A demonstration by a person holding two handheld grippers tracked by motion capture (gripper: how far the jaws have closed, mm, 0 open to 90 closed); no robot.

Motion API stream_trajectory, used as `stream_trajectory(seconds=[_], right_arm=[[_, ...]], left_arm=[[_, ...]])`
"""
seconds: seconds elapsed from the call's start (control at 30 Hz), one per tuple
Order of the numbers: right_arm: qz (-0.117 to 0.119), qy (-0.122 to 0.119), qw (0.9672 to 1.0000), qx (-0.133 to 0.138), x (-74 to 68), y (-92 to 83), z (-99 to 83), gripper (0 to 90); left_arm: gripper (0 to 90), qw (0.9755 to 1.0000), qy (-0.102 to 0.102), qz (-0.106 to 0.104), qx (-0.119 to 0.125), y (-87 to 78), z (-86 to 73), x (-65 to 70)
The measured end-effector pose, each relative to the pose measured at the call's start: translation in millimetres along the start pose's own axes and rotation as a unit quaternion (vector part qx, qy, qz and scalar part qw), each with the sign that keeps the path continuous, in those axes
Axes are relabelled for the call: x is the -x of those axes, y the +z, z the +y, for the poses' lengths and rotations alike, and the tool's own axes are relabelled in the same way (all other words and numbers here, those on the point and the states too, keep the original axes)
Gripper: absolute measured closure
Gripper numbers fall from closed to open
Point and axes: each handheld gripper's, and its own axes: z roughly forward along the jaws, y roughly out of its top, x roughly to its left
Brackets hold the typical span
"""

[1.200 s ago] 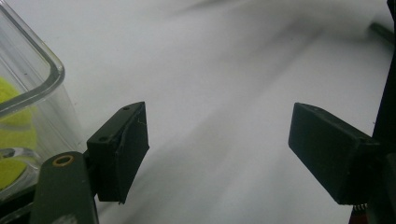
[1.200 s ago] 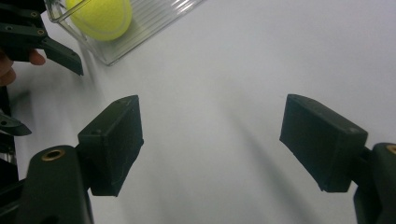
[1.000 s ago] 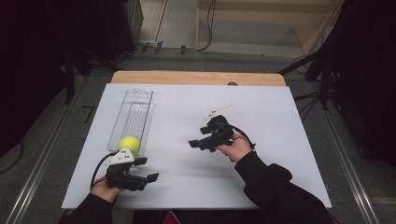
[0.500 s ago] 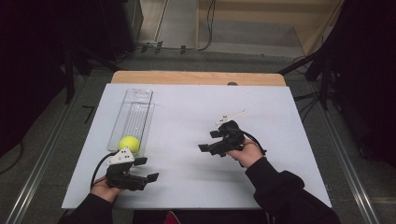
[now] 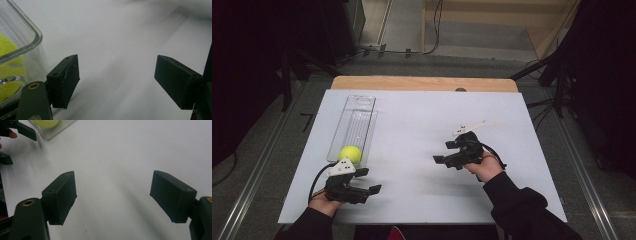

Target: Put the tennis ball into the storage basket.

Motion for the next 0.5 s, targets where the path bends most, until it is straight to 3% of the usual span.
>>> stream_trajectory(seconds=[0.5], right_arm=[[-0.02,0.014,0.9996,0.01,6.5,-18.5,-20.1,19.2]], left_arm=[[20.8,1.0,-0.001,0.004,0.001,-0.7,0.0,-0.3]])
